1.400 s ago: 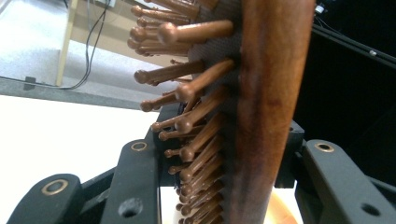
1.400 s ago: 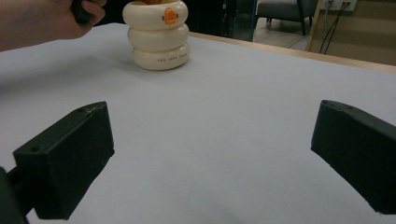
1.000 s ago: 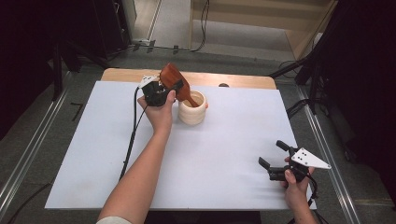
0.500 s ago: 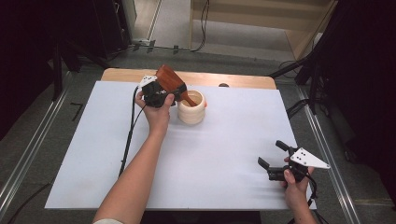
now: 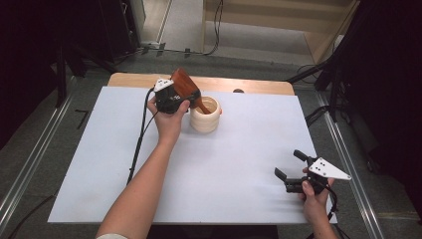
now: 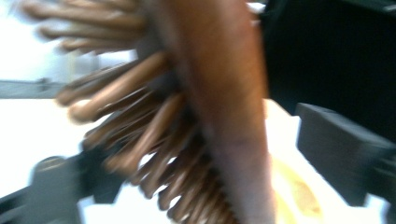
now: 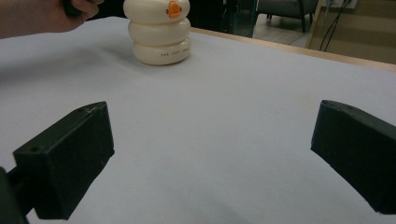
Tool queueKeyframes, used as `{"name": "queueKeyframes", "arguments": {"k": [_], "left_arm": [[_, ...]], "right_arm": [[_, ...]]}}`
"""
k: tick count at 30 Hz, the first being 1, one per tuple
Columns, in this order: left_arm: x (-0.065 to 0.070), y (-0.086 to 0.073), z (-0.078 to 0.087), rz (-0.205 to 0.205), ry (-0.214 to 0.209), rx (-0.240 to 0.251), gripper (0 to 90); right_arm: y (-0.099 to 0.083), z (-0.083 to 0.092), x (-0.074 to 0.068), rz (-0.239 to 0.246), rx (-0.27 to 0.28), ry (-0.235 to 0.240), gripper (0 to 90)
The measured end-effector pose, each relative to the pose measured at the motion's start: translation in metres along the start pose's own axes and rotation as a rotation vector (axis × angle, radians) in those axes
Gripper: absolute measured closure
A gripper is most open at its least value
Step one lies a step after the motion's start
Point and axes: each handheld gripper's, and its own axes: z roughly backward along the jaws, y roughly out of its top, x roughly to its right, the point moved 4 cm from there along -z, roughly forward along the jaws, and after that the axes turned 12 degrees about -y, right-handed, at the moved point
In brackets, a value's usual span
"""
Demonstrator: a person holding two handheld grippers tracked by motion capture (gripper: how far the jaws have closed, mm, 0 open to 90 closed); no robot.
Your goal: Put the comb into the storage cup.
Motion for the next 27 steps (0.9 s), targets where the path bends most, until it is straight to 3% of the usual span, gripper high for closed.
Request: {"name": "queueKeyframes", "arguments": {"k": [3,7,10,12,16,19,24,27], "left_arm": [[0.002,0.004,0.003,-0.002,-0.025,0.021,42.7],[0.009,0.005,0.003,0.004,-0.06,0.022,46.3],[0.015,0.006,0.001,0.018,-0.057,0.042,49.9],[0.02,0.006,-0.001,0.02,-0.033,0.058,51.5],[0.02,0.002,-0.007,0.068,-0.05,0.079,51.8],[0.018,-0.002,-0.008,0.081,-0.054,0.09,50.7],[0.01,-0.002,-0.004,0.065,-0.047,0.07,45.0],[0.006,-0.004,-0.003,0.044,-0.041,0.037,36.6]], "right_arm": [[0.0,0.0,0.0,0.0,0.001,0.0,0.0],[0.0,0.0,0.0,-0.001,0.002,0.0,0.0],[0.0,0.0,0.0,0.0,0.0,0.0,0.0],[0.0,0.0,0.0,0.0,0.0,0.0,0.0],[0.0,0.0,0.0,0.0,0.001,-0.001,0.0],[0.0,0.0,0.0,0.001,0.002,0.0,0.0],[0.0,0.0,0.0,0.003,0.002,0.0,0.0],[0.0,0.0,0.0,0.003,0.001,0.0,0.0]]}}
